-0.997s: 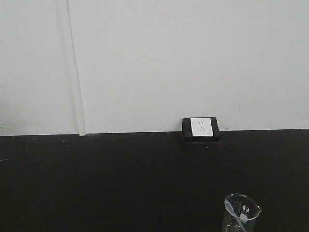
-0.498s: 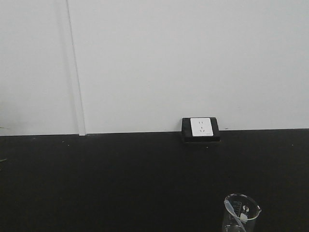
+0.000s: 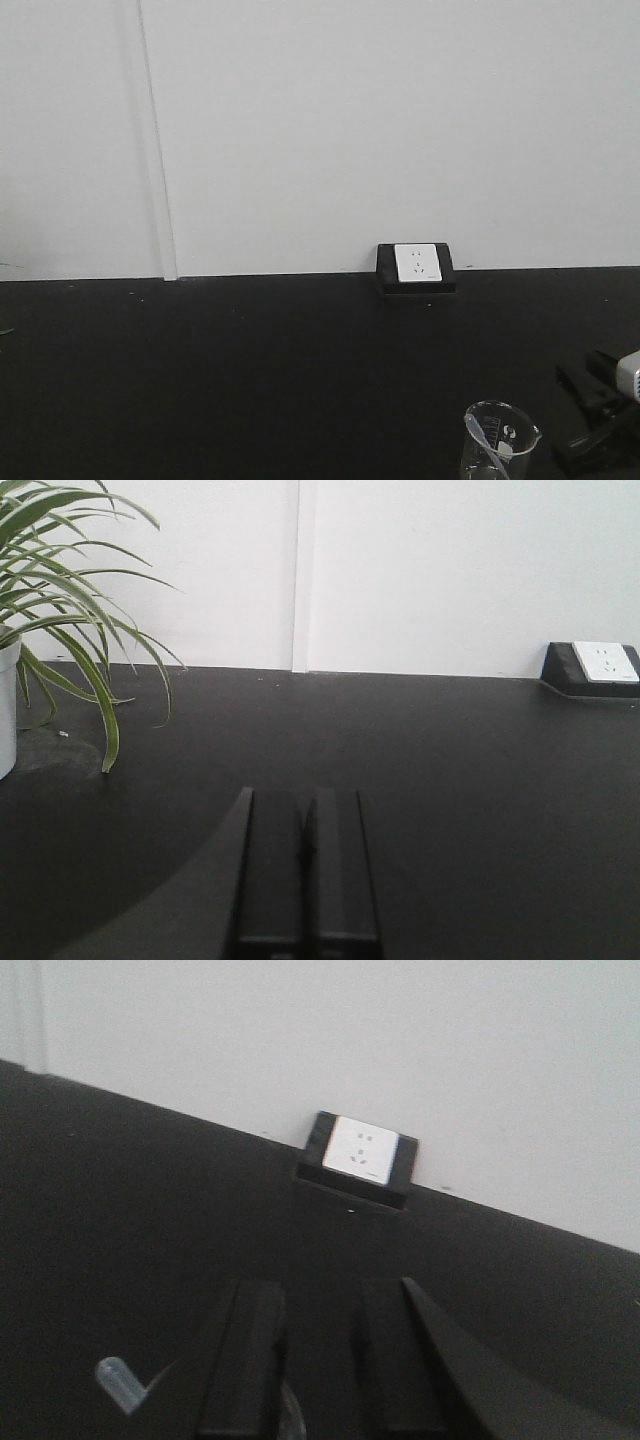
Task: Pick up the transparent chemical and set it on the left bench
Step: 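Close the right gripper on the pipette bulb and lift it out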
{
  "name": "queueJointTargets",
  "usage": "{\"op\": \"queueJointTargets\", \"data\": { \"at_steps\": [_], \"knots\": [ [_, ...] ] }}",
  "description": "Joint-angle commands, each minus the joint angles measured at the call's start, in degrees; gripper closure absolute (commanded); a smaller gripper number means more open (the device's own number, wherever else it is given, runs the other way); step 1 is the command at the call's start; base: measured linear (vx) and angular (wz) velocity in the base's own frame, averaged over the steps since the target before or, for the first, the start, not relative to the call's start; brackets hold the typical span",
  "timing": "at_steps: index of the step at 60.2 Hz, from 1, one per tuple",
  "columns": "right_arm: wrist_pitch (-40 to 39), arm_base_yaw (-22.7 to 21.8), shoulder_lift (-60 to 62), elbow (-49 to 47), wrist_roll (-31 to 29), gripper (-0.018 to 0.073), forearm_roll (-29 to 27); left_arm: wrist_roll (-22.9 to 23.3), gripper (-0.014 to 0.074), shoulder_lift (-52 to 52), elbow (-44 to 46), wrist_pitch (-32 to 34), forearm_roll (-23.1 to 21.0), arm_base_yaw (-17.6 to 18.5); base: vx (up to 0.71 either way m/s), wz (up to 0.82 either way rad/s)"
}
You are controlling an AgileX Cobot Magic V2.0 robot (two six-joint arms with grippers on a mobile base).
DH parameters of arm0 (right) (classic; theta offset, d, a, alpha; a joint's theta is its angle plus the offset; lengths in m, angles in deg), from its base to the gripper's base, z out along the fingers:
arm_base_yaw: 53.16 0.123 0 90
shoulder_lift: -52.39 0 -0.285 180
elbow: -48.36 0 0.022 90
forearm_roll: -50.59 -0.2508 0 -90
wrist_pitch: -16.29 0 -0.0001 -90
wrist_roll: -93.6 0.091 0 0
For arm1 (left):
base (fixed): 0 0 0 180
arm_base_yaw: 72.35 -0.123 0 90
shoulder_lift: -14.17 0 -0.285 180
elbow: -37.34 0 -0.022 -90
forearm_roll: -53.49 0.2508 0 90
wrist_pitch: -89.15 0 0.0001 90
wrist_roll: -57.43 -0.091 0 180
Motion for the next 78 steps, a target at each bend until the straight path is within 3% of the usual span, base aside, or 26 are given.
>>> {"op": "queueJointTargets", "data": {
  "at_steps": [1,8,18,30,47,60,78],
  "knots": [
    [-9.83,-0.28,-0.84,-1.96,2.18,0.0148,6.92,0.45,0.06,-1.1,-0.93,4.49,-0.04,0.1,0.0,0.0],
    [-14.68,-0.28,-5.0,-1.96,1.74,0.0048,12.91,0.45,0.06,-1.1,-0.93,4.49,-0.04,0.1,0.0,0.0],
    [-18.76,-0.28,-11.24,-1.96,1.74,0.0015,12.77,0.45,0.06,-1.1,-0.93,4.49,-0.04,0.1,0.0,0.0],
    [-22.23,0.28,-16.14,-2.97,1.73,0.0045,12.42,0.45,0.06,-1.1,-0.93,4.49,-0.04,0.1,0.0,0.0],
    [-15.96,5.81,-23.93,-10.57,1.09,0.0057,10.26,0.45,0.06,-1.1,-0.93,4.49,-0.04,0.1,0.0,0.0],
    [-15.44,5.96,-25.85,-11.69,1.01,0.0064,7.09,0.45,0.06,-1.1,-0.93,4.49,-0.04,0.1,0.0,0.0],
    [-12.37,5.96,-25.85,-11.69,1.07,0.0188,7.09,0.45,0.06,-1.1,-0.93,4.49,-0.04,0.1,0.0,0.0]
  ]
}}
